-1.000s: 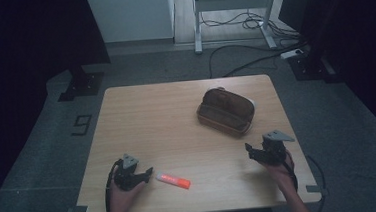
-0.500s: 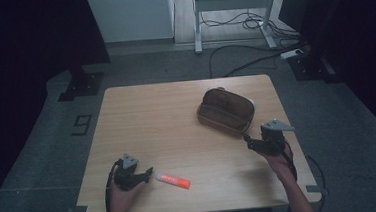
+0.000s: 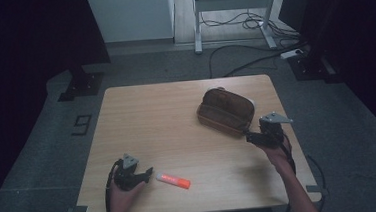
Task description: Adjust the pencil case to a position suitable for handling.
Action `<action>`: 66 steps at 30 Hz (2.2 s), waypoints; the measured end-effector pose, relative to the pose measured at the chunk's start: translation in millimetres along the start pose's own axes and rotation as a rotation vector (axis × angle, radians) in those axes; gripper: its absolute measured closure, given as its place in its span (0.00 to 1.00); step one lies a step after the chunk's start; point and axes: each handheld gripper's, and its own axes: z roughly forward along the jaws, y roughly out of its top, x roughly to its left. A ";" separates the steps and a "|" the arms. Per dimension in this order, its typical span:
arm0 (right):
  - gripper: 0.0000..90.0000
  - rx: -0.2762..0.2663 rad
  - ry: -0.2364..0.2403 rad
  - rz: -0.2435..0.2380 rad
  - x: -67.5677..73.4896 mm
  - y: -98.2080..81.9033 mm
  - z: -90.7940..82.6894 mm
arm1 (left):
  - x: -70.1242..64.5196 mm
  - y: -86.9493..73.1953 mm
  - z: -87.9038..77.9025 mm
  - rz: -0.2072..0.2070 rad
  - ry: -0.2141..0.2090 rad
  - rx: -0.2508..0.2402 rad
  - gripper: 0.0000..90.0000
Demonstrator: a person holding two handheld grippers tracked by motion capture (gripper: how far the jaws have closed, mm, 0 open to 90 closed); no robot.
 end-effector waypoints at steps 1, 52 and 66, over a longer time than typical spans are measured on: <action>0.26 -0.001 0.003 0.003 -1.6 1.3 1.2 | 0.0 0.0 0.0 0.000 0.000 0.000 0.31; 0.30 0.025 -0.048 0.005 -44.9 41.1 70.2 | 0.4 -0.1 0.0 -0.002 -0.003 -0.002 0.31; 0.29 0.034 -0.027 -0.002 -60.2 36.5 101.0 | 0.3 0.2 0.4 0.000 -0.002 -0.003 0.31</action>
